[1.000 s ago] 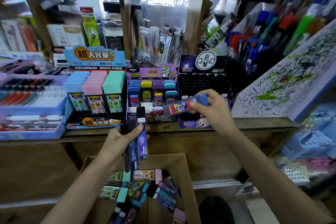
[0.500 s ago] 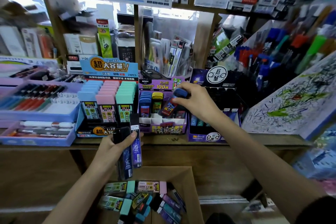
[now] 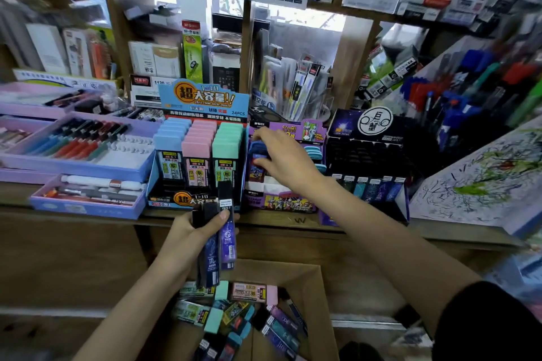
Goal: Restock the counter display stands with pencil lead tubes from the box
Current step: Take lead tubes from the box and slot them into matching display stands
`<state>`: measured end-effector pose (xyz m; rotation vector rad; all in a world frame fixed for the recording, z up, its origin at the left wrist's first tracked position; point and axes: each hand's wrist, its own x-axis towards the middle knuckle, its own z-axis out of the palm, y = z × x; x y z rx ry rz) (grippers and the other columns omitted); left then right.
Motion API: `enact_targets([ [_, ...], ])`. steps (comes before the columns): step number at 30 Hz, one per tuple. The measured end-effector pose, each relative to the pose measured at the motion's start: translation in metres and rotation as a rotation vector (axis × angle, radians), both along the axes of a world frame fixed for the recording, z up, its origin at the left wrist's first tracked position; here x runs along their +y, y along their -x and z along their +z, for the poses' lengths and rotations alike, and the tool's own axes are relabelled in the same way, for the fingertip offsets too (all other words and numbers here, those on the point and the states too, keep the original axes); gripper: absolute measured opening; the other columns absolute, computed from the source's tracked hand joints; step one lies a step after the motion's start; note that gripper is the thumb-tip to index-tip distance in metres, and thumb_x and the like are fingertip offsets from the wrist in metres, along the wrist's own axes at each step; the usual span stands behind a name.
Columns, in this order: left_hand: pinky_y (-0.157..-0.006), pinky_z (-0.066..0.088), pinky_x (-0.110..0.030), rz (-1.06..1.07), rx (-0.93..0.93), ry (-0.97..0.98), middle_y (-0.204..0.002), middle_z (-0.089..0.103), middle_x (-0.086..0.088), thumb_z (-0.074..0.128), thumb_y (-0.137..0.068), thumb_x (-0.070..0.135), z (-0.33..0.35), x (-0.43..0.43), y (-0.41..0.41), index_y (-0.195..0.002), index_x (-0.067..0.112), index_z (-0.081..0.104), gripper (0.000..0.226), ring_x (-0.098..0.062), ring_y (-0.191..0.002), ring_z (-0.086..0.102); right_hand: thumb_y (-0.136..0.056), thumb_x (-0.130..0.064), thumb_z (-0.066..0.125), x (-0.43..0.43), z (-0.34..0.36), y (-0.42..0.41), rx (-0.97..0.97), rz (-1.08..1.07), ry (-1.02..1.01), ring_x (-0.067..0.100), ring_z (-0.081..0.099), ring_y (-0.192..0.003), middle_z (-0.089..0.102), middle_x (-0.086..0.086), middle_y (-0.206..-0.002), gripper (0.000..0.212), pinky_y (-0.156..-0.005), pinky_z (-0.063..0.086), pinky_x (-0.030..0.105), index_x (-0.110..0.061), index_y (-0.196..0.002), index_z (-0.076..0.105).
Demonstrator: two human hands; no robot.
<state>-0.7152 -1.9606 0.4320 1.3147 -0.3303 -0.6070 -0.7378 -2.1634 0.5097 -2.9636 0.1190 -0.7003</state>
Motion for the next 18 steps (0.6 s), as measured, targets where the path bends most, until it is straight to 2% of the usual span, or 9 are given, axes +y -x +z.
enact_targets([
  [4, -0.050, 0.051, -0.018, -0.008, 0.005, 0.010, -0.074, 0.075, -0.003, 0.065, -0.083, 0.013, 0.003, 0.002, 0.001, -0.088, 0.011, 0.066, 0.005, -0.015, -0.064, 0.071, -0.086, -0.028, 0.065, -0.003, -0.014, -0.003, -0.036, -0.025, 0.261, 0.028, 0.043, -0.106, 0.048, 0.011, -0.119, 0.044, -0.086, 0.034, 0.033, -0.011, -0.123, 0.051],
  [7, -0.049, 0.051, -0.018, -0.023, 0.004, 0.021, -0.075, 0.075, -0.003, 0.064, -0.084, 0.012, 0.005, 0.004, 0.002, -0.088, 0.010, 0.065, 0.005, -0.015, -0.064, 0.071, -0.089, -0.031, 0.061, 0.001, -0.019, 0.002, -0.028, -0.069, 0.306, 0.029, 0.040, -0.115, 0.043, 0.011, -0.129, 0.051, -0.094, 0.032, 0.034, -0.011, -0.132, 0.044],
  [9, -0.050, 0.051, -0.018, -0.038, 0.004, 0.023, -0.075, 0.075, -0.004, 0.064, -0.084, 0.012, 0.005, 0.005, 0.001, -0.089, 0.008, 0.065, 0.007, -0.015, -0.064, 0.071, -0.088, -0.030, 0.062, 0.011, -0.021, 0.011, -0.137, -0.055, 0.255, 0.029, 0.043, -0.113, 0.048, 0.012, -0.125, 0.048, -0.092, 0.036, 0.035, -0.009, -0.129, 0.048],
  [11, -0.051, 0.052, -0.018, -0.048, 0.004, 0.017, -0.077, 0.075, -0.006, 0.066, -0.082, 0.014, 0.005, 0.006, 0.001, -0.091, 0.008, 0.065, 0.011, -0.017, -0.066, 0.071, -0.088, -0.030, 0.061, 0.027, -0.027, 0.023, -0.224, 0.012, -0.022, 0.019, 0.046, -0.102, 0.054, 0.007, -0.109, 0.033, -0.084, 0.038, 0.027, -0.010, -0.114, 0.057],
  [13, -0.054, 0.052, -0.017, -0.049, -0.015, -0.007, -0.080, 0.075, -0.006, 0.069, -0.080, 0.017, 0.003, 0.005, 0.000, -0.094, 0.010, 0.066, 0.016, -0.016, -0.070, 0.072, -0.089, -0.033, 0.061, 0.044, -0.035, 0.034, -0.101, 0.037, -0.480, 0.006, 0.048, -0.086, 0.055, -0.002, -0.095, 0.022, -0.071, 0.037, 0.014, -0.016, -0.101, 0.060],
  [15, -0.060, 0.053, -0.020, -0.064, -0.048, -0.043, -0.085, 0.075, -0.005, 0.071, -0.075, 0.023, 0.001, 0.002, 0.000, -0.096, 0.010, 0.066, 0.026, -0.016, -0.076, 0.071, -0.088, -0.034, 0.062, 0.053, -0.041, 0.038, 0.090, -0.010, -0.834, 0.002, 0.051, -0.079, 0.056, -0.003, -0.092, 0.021, -0.066, 0.039, 0.012, -0.018, -0.101, 0.059],
  [18, -0.065, 0.052, -0.025, -0.078, -0.068, -0.062, -0.084, 0.074, -0.006, 0.072, -0.067, 0.032, 0.000, -0.001, 0.001, -0.096, 0.009, 0.066, 0.037, -0.019, -0.077, 0.071, -0.088, -0.022, 0.064, 0.056, -0.045, 0.040, 0.125, -0.030, -1.169, 0.009, 0.058, -0.075, 0.058, 0.002, -0.088, 0.015, -0.062, 0.046, 0.016, -0.014, -0.100, 0.058],
])
